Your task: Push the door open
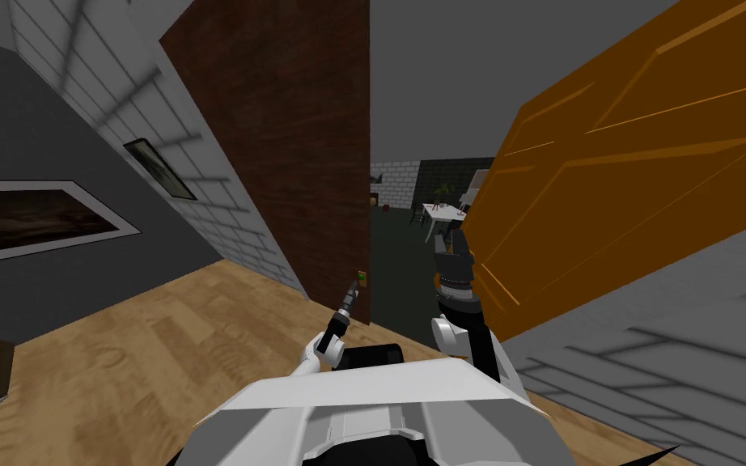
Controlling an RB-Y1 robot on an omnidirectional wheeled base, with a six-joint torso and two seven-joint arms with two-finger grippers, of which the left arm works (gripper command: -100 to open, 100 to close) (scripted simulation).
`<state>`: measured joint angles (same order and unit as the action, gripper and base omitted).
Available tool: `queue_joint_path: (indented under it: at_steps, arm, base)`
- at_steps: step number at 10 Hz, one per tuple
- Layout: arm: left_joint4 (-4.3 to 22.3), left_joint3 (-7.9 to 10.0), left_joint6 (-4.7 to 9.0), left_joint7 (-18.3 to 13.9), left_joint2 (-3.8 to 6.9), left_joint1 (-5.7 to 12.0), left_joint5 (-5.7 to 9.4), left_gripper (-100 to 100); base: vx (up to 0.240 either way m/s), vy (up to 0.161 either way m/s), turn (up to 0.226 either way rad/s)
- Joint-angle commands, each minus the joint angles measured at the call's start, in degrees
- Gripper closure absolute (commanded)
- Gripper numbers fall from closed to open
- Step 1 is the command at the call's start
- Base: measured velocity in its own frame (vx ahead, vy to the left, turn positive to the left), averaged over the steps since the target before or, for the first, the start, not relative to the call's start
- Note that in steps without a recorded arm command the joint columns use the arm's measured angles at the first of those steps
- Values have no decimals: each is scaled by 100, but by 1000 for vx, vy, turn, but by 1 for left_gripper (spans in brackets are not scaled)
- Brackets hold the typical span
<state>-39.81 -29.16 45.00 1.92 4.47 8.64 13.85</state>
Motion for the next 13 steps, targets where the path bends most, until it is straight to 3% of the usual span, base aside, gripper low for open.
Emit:
queue_joint_path:
  at_steps: [1, 5, 6, 11, 13]
  arm:
    - [37, 29, 20, 2, -16, 8, -2, -100]
    - [75, 72, 42, 7, -60, 4, -8, -100]
    - [75, 72, 42, 7, -60, 4, -8, 100]
    - [75, 72, 42, 7, -60, 4, -8, 100]
    - [111, 190, 33, 40, -17, 8, 16, 100]
  base:
    - [194, -43, -30]
    - [170, -64, -20]
    - [-16, 4, -8]
    - [-12, 6, -3]
    - [95, -65, 30]
